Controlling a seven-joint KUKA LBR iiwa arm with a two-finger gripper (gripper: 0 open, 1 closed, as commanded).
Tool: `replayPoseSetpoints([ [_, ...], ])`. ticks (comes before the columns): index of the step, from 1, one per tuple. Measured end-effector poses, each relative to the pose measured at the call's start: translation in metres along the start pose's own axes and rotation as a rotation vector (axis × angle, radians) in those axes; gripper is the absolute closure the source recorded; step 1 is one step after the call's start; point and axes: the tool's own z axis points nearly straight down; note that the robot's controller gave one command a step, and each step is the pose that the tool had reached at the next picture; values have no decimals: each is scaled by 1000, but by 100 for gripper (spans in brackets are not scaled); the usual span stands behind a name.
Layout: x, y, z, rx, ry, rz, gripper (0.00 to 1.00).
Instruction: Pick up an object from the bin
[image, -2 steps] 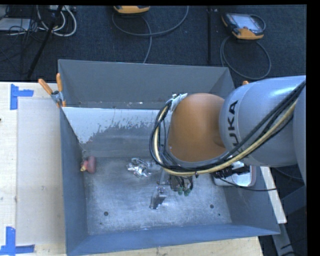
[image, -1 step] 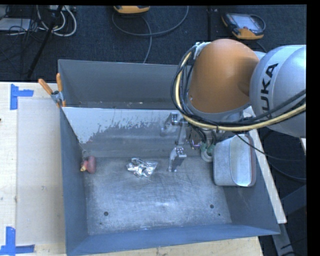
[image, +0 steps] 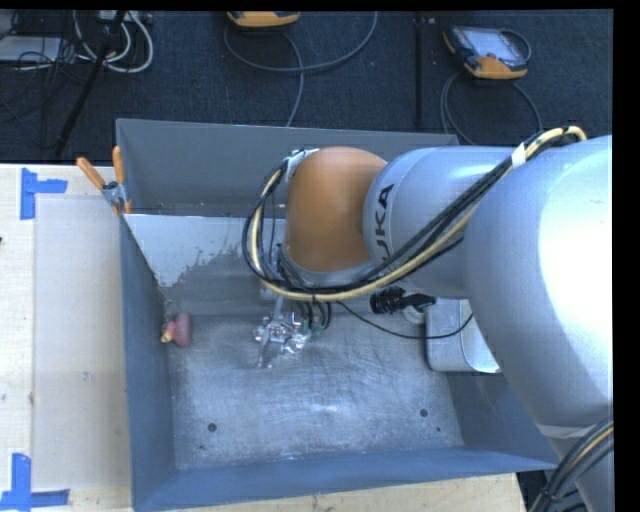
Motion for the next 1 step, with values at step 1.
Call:
replayPoseSetpoints([
  [1, -7, -37, 30, -6, -6, 129, 0],
])
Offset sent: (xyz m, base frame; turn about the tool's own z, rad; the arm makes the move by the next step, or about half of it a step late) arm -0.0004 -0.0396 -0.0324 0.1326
